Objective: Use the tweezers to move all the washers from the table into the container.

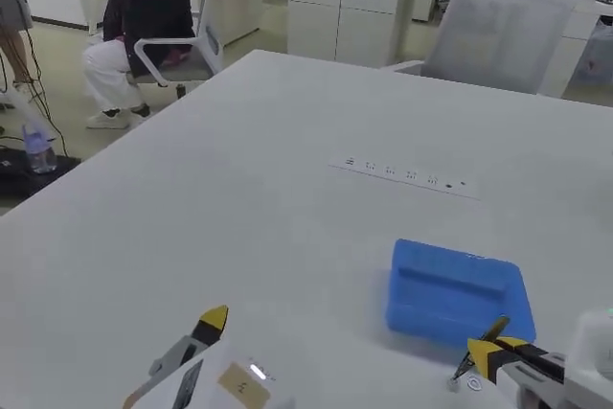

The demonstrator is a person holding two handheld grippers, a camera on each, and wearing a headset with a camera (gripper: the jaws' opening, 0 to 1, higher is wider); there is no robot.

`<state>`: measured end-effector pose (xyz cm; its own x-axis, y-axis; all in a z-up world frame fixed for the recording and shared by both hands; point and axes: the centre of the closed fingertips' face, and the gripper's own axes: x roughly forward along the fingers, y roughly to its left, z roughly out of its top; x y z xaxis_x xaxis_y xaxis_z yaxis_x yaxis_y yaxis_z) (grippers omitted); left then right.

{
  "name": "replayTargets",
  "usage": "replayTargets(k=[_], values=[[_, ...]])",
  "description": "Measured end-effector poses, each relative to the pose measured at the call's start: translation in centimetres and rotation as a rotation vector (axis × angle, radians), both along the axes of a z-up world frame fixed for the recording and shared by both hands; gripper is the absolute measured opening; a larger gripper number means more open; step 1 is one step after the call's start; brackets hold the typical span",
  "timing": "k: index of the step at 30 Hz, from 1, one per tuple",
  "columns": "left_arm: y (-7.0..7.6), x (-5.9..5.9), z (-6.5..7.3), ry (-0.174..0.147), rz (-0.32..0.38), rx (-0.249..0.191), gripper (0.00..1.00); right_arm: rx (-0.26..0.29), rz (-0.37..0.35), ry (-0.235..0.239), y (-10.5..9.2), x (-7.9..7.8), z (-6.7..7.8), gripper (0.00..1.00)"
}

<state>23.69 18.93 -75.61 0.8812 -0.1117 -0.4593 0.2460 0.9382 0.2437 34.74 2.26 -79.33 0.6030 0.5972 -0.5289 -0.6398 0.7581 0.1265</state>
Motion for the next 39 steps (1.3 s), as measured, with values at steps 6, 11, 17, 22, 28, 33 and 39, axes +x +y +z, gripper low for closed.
replayTargets(k=[6, 11, 17, 22, 28, 33, 39], values=[[-0.1, 0.0, -0.1, 0.002, -0.005, 0.004, 0.9, 0.044, 0.008, -0.033, 0.2, 0.1, 2.5, 0.03], [-0.2, -0.1, -0.1, 0.005, -0.009, 0.009, 0.9, 0.084, -0.004, -0.071, 0.2, 0.9, 5.0, 0.03], [-0.2, -0.1, -0.2, 0.01, -0.011, 0.009, 0.9, 0.097, -0.012, -0.123, 0.5, 2.6, 6.8, 0.03], [-0.1, -0.1, -0.3, 0.016, -0.008, 0.012, 0.9, 0.085, -0.016, -0.142, 0.9, 4.6, 6.6, 0.03], [-0.1, -0.1, -0.6, 0.026, -0.006, 0.015, 0.89, 0.023, -0.001, -0.138, 1.1, 5.5, 4.9, 0.03], [-0.2, -0.2, -0.8, 0.039, -0.012, 0.021, 0.88, -0.02, 0.012, -0.113, 0.7, 6.0, 2.8, 0.03], [-0.1, -0.2, -0.9, 0.045, -0.008, 0.021, 0.89, -0.038, 0.011, -0.078, 0.7, 6.3, 1.2, 0.03]])
